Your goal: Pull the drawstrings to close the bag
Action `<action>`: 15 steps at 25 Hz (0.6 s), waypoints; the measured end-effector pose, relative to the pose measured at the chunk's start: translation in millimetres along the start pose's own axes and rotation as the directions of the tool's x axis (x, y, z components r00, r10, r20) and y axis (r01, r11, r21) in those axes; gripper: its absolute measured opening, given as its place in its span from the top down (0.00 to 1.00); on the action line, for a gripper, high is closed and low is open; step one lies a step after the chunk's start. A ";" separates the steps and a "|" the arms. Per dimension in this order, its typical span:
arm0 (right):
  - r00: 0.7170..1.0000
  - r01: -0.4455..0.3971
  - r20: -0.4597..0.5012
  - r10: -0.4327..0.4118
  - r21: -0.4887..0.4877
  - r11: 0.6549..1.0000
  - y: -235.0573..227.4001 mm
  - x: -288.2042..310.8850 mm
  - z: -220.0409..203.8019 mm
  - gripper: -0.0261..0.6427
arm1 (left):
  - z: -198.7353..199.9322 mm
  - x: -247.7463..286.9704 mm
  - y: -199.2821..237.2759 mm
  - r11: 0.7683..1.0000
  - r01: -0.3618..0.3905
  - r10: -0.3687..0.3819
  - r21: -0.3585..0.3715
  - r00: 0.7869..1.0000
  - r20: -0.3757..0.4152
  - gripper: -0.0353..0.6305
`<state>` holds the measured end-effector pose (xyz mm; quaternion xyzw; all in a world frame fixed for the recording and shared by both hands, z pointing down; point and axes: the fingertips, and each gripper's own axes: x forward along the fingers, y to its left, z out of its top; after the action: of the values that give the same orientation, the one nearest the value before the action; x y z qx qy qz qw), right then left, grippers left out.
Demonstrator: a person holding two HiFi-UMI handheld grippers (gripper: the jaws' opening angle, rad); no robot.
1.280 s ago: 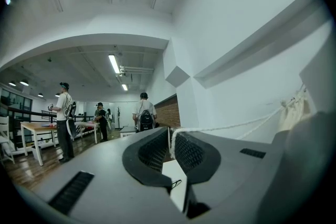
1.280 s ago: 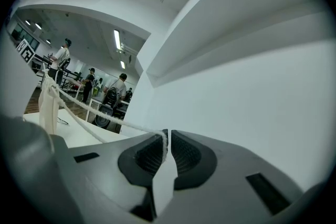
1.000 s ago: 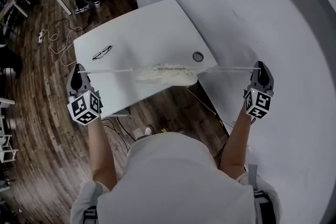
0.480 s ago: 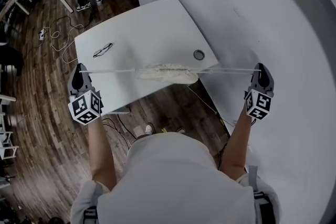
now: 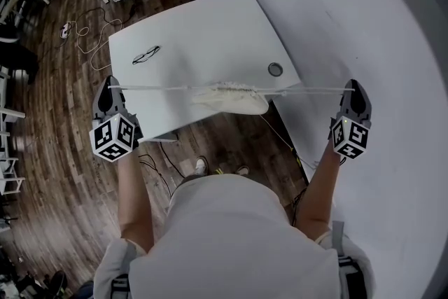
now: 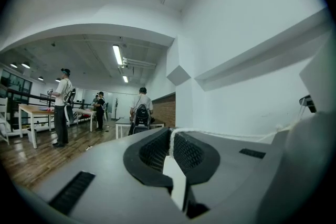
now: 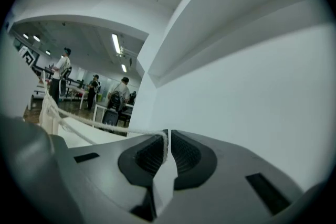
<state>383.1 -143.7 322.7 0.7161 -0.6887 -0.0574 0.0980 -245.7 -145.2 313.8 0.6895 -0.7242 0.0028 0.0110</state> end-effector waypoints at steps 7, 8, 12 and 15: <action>0.987 -0.107 0.135 0.091 0.117 0.987 20.3 5.4 50.5 0.90 | 48.3 -3.3 -34.2 0.992 0.117 -0.111 -0.046 0.988 0.109 0.92; 0.983 -0.129 0.149 0.109 0.128 0.983 24.4 5.6 56.3 0.90 | 53.9 -5.3 -37.8 0.990 0.128 -0.120 -0.058 0.986 0.119 0.92; 0.970 -0.185 0.186 0.153 0.165 0.969 35.9 4.1 69.9 0.90 | 72.9 -16.8 -62.8 0.979 0.194 -0.184 -0.054 0.971 0.149 0.92; 0.963 -0.217 0.198 0.184 0.161 0.963 47.5 4.7 72.6 0.90 | 81.2 -27.4 -72.8 0.976 0.212 -0.201 -0.050 0.965 0.169 0.92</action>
<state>321.2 -154.3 262.7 0.6402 -0.7662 -0.0493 -0.0253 -172.7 -122.9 231.2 0.7583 -0.6467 -0.0790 -0.0246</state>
